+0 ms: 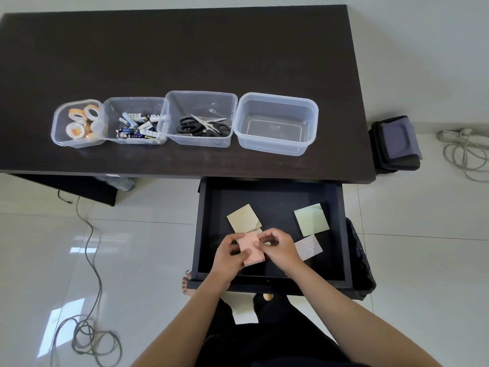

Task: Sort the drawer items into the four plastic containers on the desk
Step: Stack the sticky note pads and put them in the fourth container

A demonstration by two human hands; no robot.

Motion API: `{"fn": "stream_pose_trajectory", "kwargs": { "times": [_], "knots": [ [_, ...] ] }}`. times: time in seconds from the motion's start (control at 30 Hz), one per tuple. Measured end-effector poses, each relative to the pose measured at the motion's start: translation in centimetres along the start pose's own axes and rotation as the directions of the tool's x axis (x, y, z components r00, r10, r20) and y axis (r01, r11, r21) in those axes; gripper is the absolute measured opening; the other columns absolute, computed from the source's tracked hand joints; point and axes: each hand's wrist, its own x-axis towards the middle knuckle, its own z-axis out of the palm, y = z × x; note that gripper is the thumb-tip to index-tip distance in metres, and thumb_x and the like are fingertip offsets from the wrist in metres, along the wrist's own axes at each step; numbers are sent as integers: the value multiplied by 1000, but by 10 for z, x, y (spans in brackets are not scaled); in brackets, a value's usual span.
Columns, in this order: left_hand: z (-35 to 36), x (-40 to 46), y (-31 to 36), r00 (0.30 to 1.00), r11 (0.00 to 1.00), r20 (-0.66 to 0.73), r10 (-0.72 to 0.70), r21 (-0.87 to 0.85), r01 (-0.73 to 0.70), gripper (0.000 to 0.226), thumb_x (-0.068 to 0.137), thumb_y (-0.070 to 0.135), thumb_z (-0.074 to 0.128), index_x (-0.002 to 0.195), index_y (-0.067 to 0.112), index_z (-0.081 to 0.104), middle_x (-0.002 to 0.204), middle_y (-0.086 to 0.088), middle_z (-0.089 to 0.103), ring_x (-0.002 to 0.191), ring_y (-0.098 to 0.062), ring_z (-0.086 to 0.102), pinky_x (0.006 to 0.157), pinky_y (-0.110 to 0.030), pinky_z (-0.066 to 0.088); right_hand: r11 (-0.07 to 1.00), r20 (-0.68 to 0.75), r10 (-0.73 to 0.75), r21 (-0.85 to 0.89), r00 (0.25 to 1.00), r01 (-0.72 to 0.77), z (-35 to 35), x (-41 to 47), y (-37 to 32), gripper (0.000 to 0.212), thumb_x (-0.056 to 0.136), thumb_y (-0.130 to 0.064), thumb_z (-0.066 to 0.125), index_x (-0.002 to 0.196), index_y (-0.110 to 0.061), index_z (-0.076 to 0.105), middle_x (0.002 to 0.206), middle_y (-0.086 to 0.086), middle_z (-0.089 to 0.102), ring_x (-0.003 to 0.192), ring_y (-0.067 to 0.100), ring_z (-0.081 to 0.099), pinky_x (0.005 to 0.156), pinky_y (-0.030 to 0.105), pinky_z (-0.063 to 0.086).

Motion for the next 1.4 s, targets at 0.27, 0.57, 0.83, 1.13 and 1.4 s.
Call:
{"fn": "stream_pose_trajectory", "kwargs": {
  "times": [0.27,0.57,0.83,1.13,1.4],
  "knots": [
    [-38,-5,-5,998,985,-28,50,165,-45,48,82,-3,62,107,36,54,120,-2,57,115,-29,54,88,-47,52,968,-199,12,-242,980,-61,20,43,-18,34,79,-29,72,109,-25,58,109,-4,51,95,13,54,81,28,45],
    [-64,-17,1,999,986,16,50,160,-52,56,86,-10,54,126,29,48,126,-2,52,98,-19,61,82,-34,55,948,-89,-29,-319,996,-1,32,53,-22,25,78,-2,66,95,-19,59,88,4,58,72,15,51,58,18,39],
    [-59,-20,15,985,986,78,154,44,-158,58,85,-11,54,128,27,49,130,2,50,94,-12,62,87,-40,54,989,-44,-29,-143,999,22,21,12,-30,20,82,-10,70,94,-26,68,92,-8,64,81,6,58,72,17,45],
    [-33,-19,22,946,899,68,317,297,-323,61,86,-2,61,129,36,41,127,14,46,115,-5,48,91,-19,45,971,-25,63,235,998,-55,13,-32,-32,29,89,-3,60,103,-28,65,112,-4,65,81,15,59,66,27,49],
    [-24,-28,18,945,911,57,322,254,-326,70,83,-3,64,135,36,39,143,14,31,107,-2,54,84,-19,51,935,36,92,340,995,-99,6,-35,-32,31,89,0,58,100,-28,69,113,-1,68,79,14,56,63,26,45]
  ]
}}
